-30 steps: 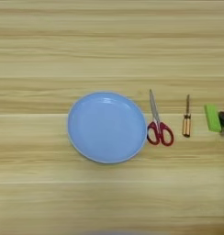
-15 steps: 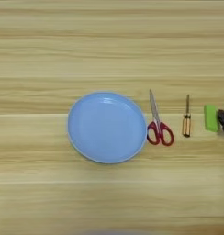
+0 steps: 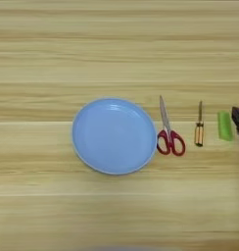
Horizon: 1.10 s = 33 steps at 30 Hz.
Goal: Move the objects on the table
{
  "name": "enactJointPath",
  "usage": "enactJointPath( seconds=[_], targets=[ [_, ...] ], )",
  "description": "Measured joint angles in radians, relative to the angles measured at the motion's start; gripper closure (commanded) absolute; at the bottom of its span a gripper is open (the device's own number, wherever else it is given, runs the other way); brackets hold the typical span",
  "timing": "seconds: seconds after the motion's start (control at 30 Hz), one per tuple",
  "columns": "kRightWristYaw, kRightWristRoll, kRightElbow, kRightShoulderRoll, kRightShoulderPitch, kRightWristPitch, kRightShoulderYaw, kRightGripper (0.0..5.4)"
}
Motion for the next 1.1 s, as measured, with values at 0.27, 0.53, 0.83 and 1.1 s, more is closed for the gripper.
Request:
enactJointPath(
  seconds=[0.27,0.53,0.83,1.1],
  targets=[
    [0.019,0.014,-0.068,0.028,0.022,0.021,0.029,0.04],
    [0.022,0.014,-0.100,0.049,0.028,0.022,0.060,0.04],
    [0.038,0.014,-0.156,0.076,0.044,0.022,0.107,0.04],
    [0.039,0.011,-0.191,0.098,0.056,0.022,0.143,0.04]
  ],
)
